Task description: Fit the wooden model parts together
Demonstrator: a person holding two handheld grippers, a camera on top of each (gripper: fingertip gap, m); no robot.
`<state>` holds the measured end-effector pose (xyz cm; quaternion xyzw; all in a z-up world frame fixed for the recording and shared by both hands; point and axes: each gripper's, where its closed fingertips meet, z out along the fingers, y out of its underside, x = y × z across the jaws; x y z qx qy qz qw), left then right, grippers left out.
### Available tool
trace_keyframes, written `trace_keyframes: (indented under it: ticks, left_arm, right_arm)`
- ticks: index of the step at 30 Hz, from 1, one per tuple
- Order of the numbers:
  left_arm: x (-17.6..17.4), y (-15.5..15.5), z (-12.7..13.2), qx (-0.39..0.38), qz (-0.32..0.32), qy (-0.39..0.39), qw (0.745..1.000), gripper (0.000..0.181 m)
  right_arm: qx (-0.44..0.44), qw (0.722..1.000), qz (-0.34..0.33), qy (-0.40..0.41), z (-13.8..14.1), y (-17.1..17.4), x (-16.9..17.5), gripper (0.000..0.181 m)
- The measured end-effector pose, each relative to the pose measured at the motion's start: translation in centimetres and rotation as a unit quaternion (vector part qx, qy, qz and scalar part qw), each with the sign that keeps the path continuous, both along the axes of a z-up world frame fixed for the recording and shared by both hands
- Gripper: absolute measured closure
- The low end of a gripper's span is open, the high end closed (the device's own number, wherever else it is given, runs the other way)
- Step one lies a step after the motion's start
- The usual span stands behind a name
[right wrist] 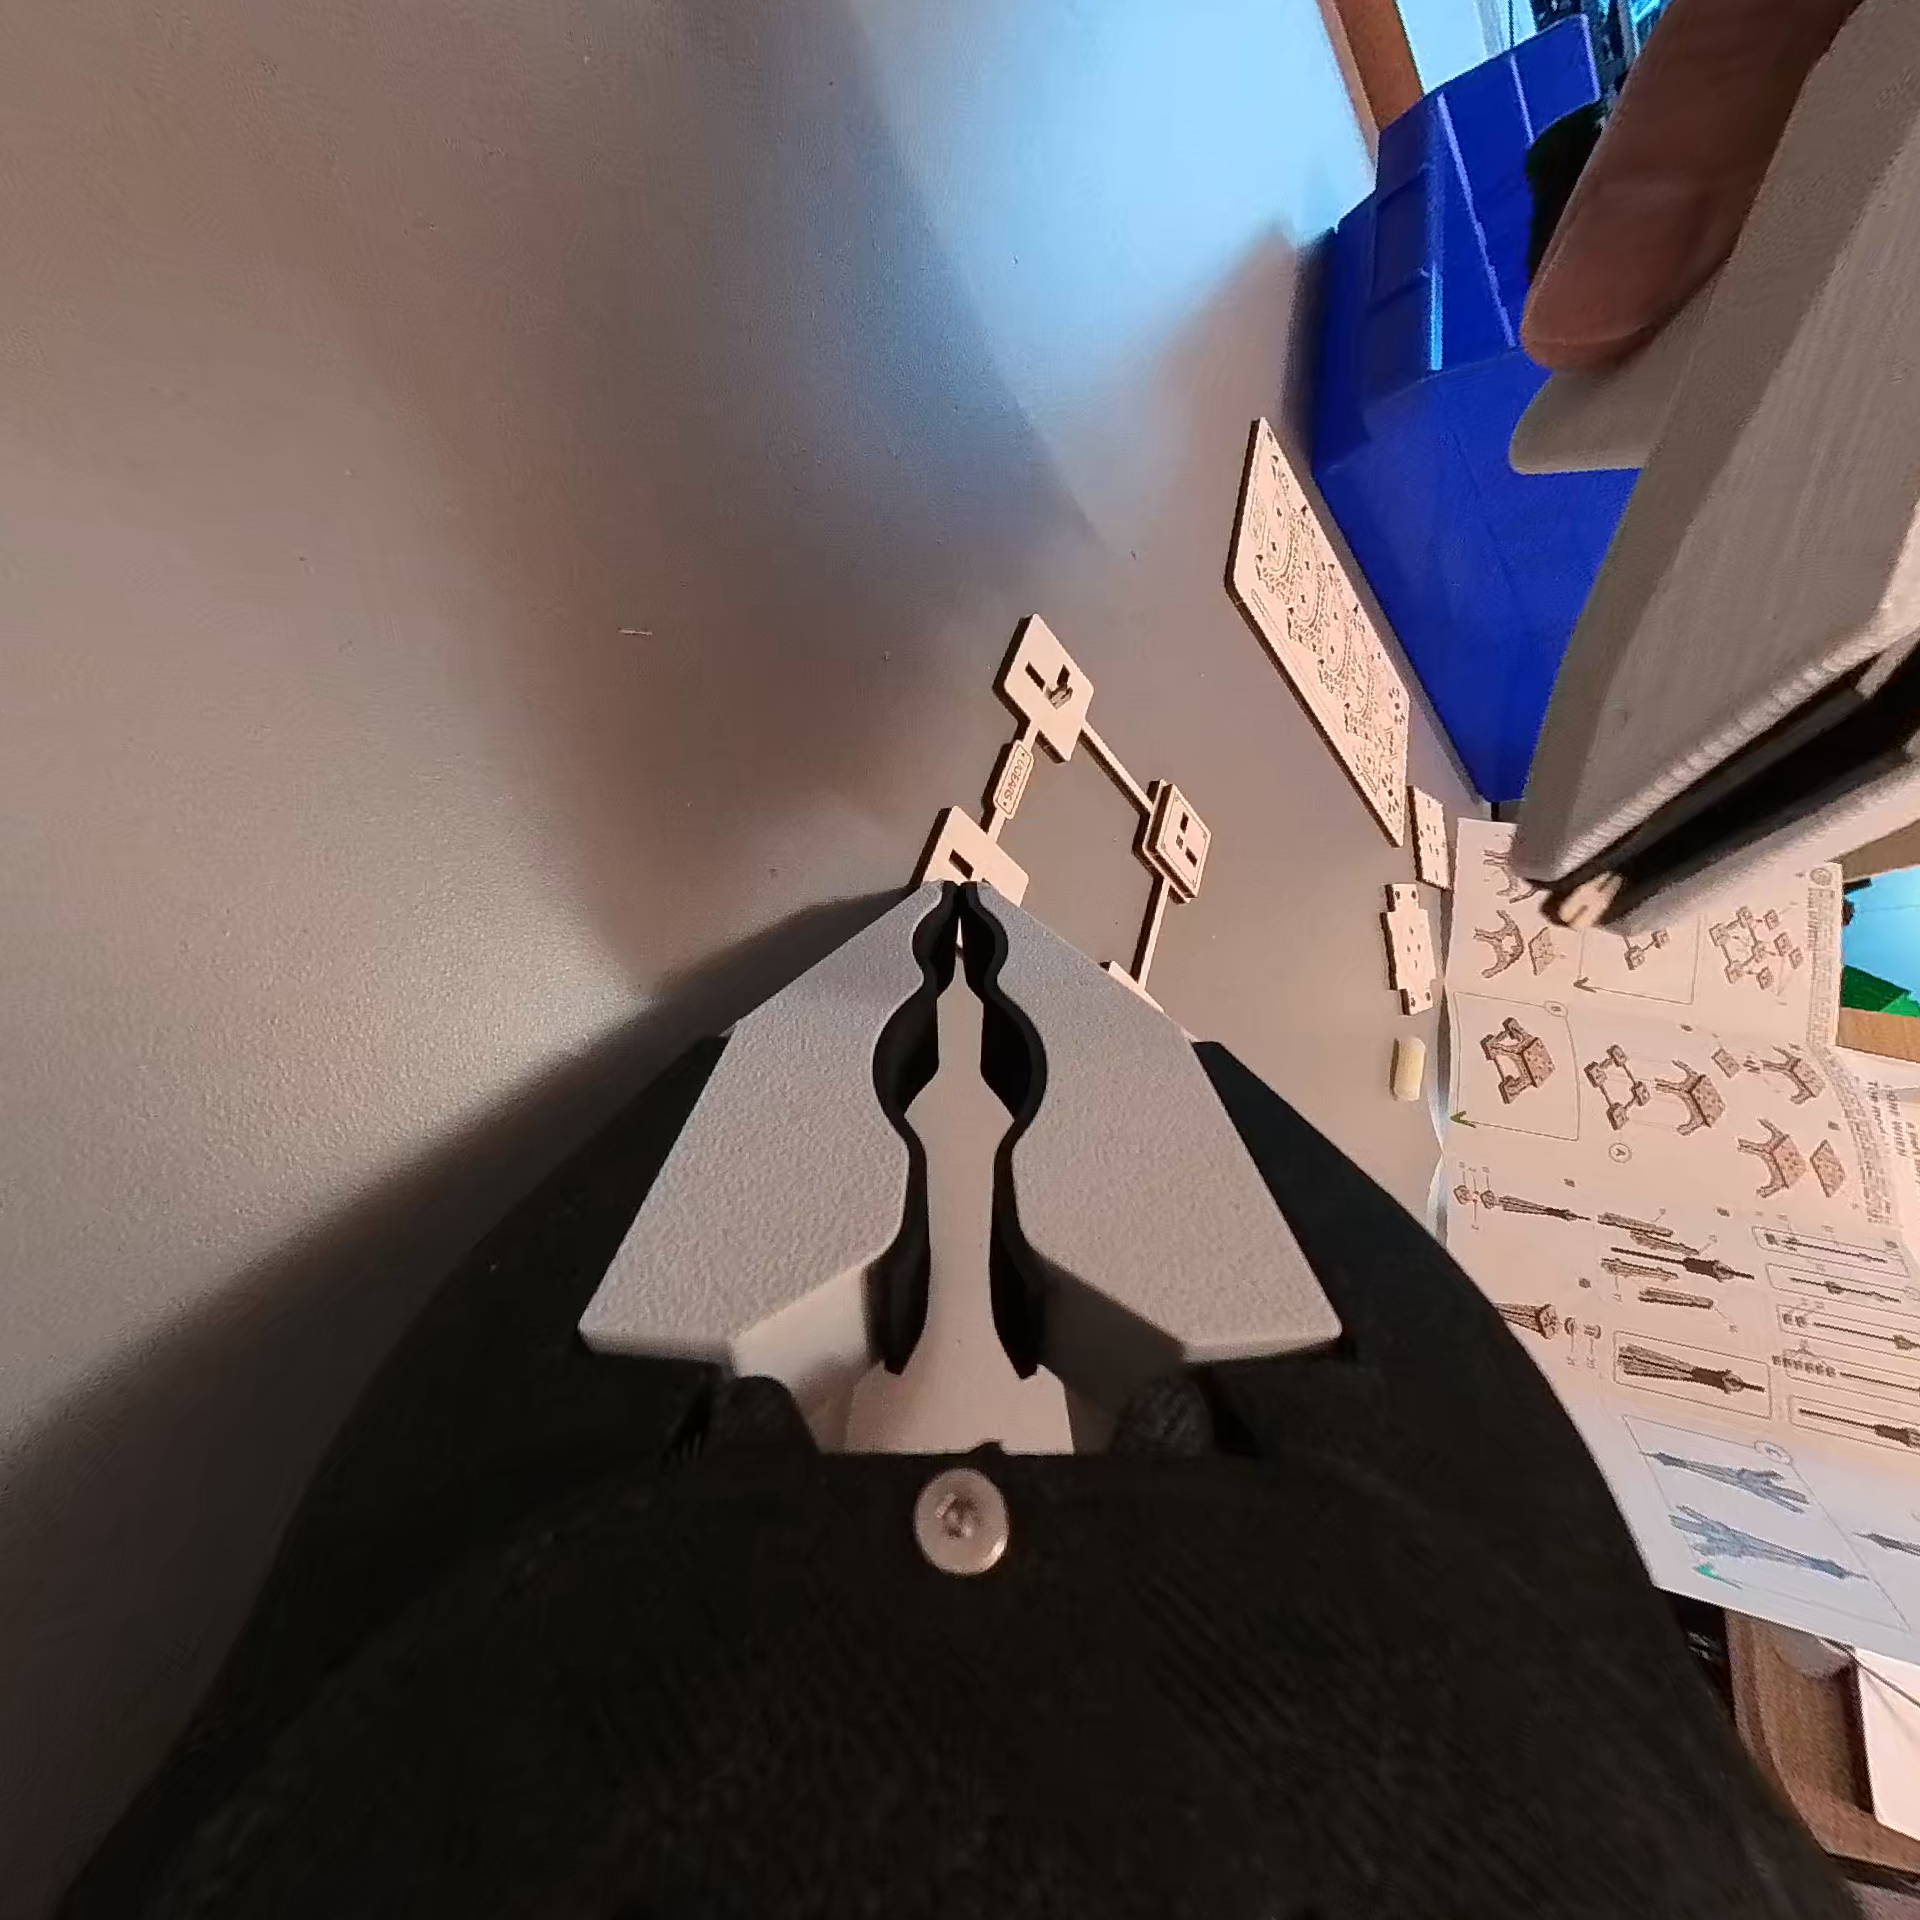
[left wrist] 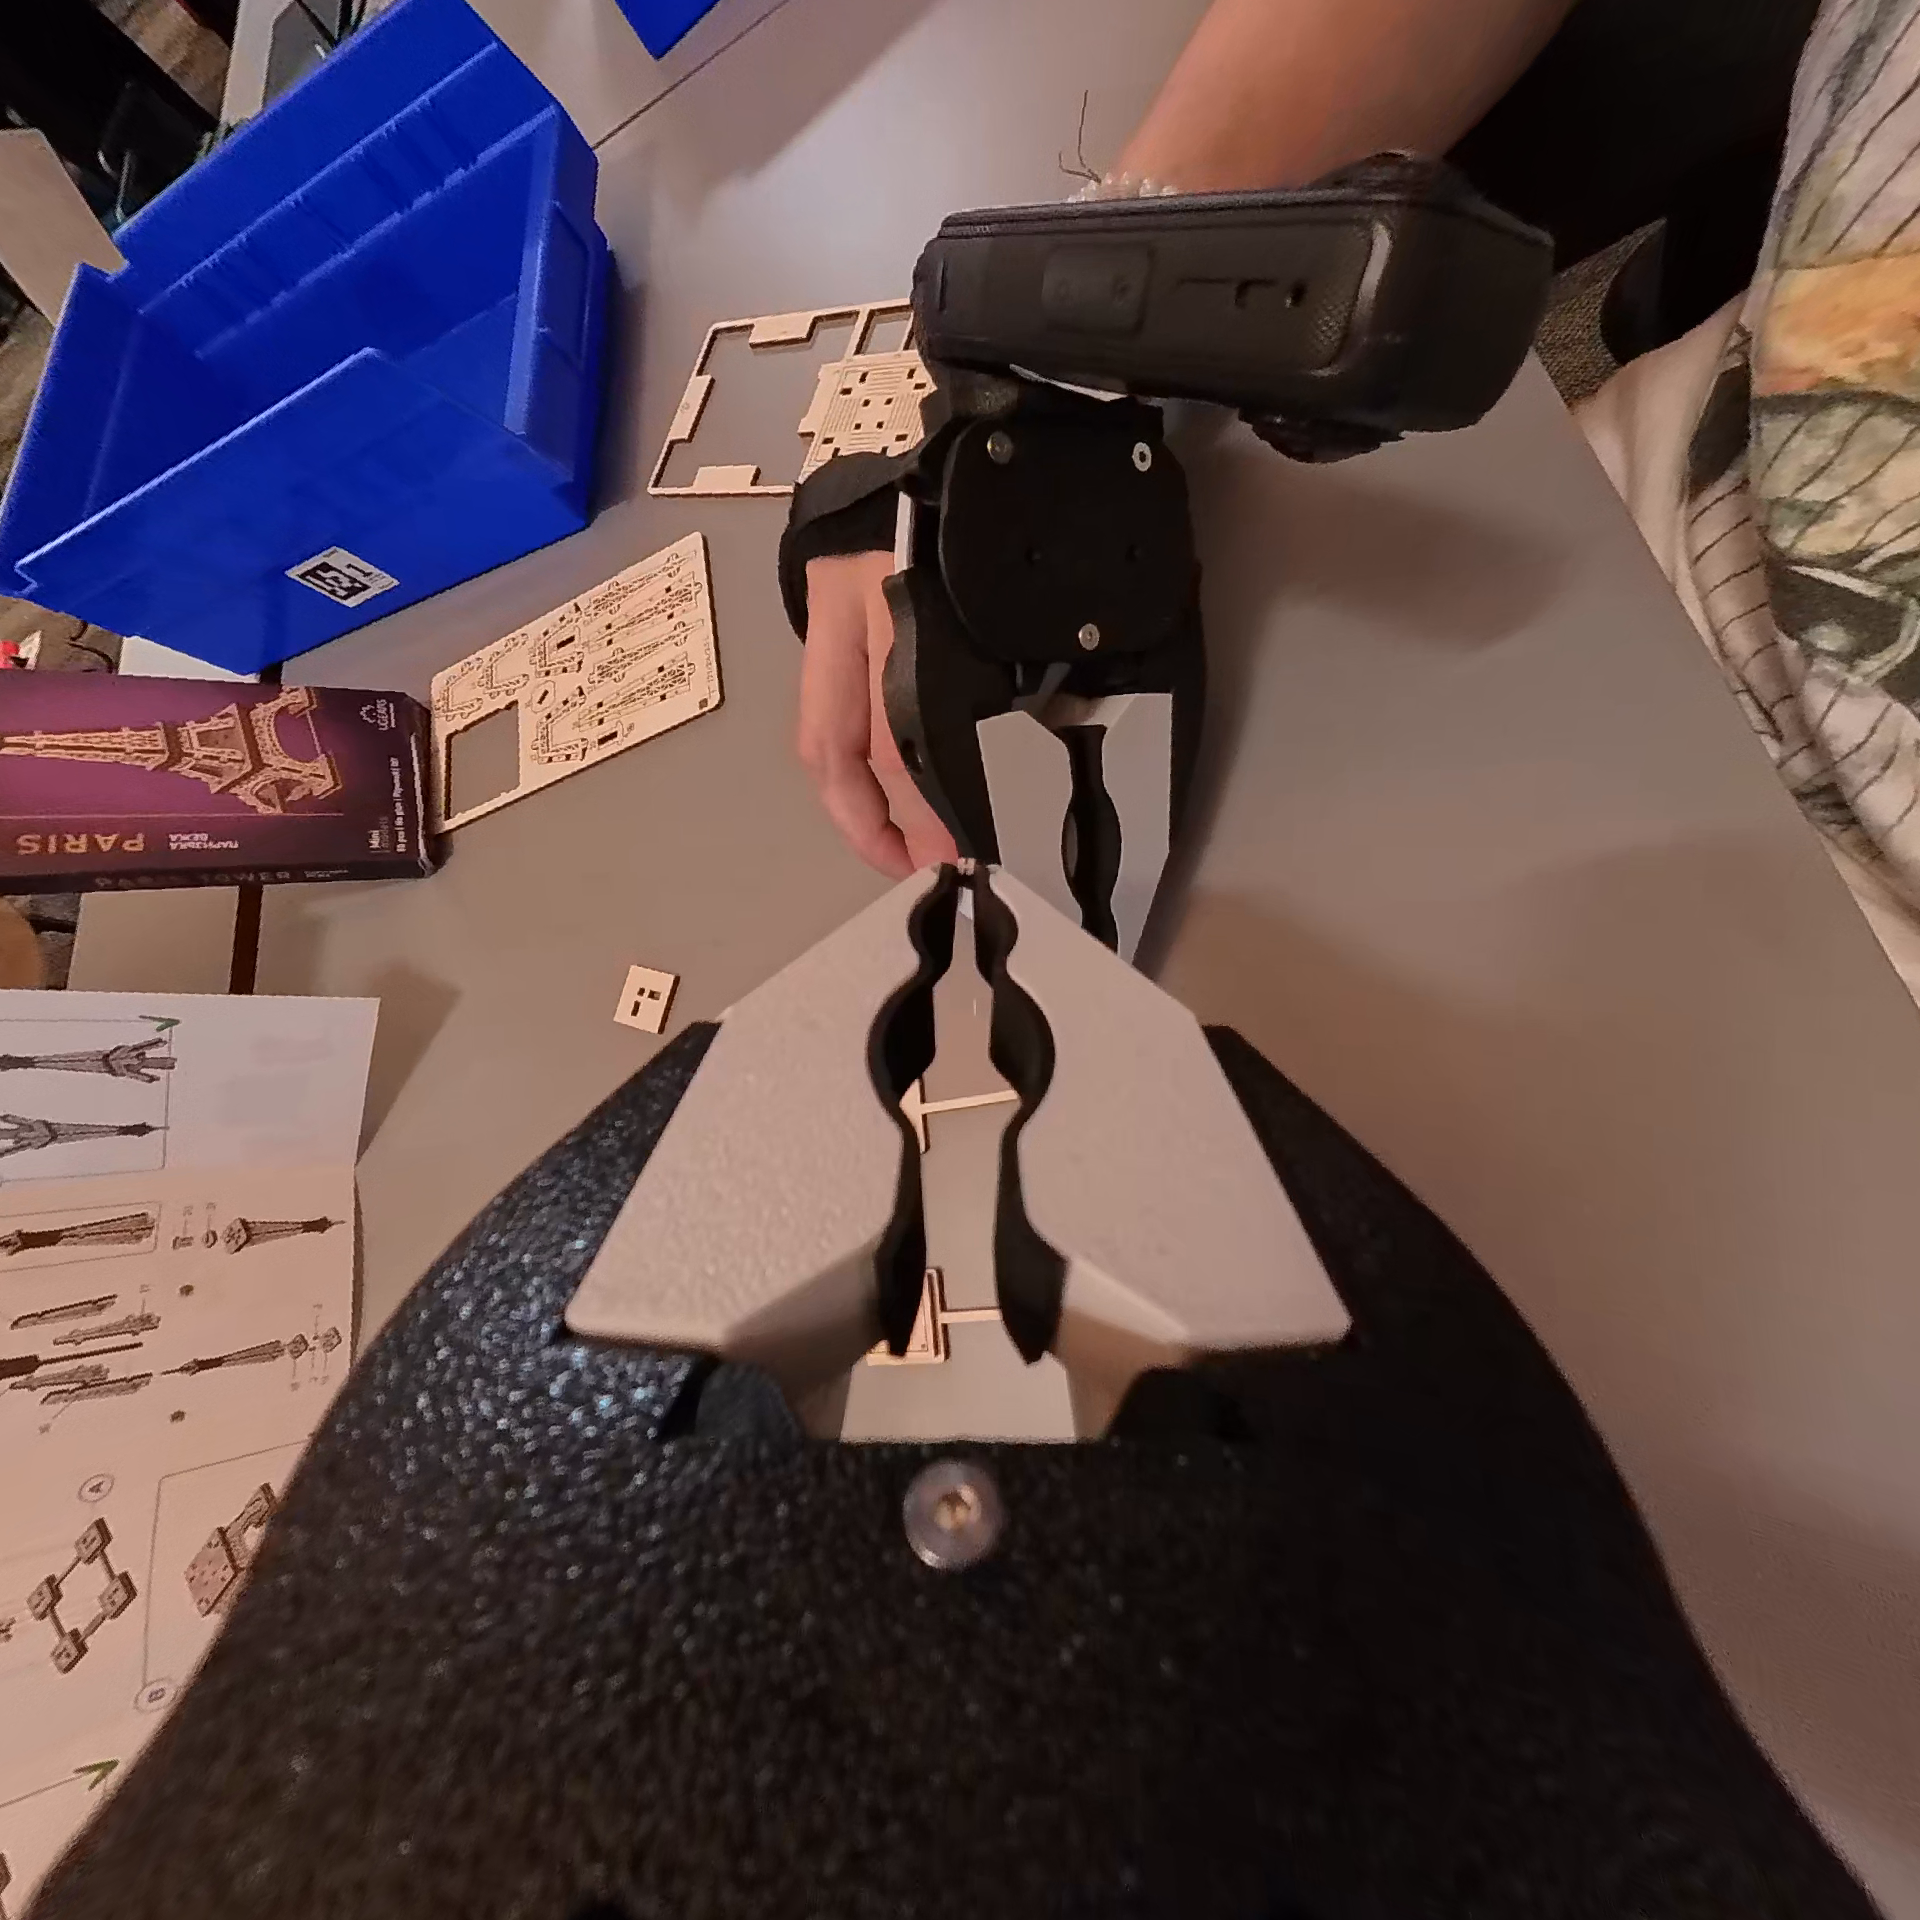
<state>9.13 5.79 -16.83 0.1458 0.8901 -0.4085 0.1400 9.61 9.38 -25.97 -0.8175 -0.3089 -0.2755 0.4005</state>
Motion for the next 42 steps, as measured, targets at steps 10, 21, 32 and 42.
trace_keyframes:
  ticks: [10, 21, 32, 42]
  left_arm:
    - [-0.1, 0.0, 0.1, 0.002, -0.003, 0.000, 1.000, 0.181]
    - [0.1, 0.2, -0.6, 0.014, 0.002, 0.008, 1.000, 0.181]
    - [0.3, 0.4, -1.5, 0.027, 0.006, 0.016, 0.999, 0.181]
    - [0.1, 0.4, -1.6, 0.029, 0.006, 0.019, 0.999, 0.181]
  right_arm:
    - [0.001, 1.000, 0.000, 0.004, 0.0, -0.1, -0.1, 0.181]
    - [0.002, 1.000, 0.000, 0.005, -0.1, -0.1, -0.1, 0.181]
    - [0.003, 1.000, 0.000, 0.007, 0.0, -0.1, -0.1, 0.181]
    - [0.003, 1.000, -0.001, 0.008, 0.0, -0.1, -0.1, 0.181]
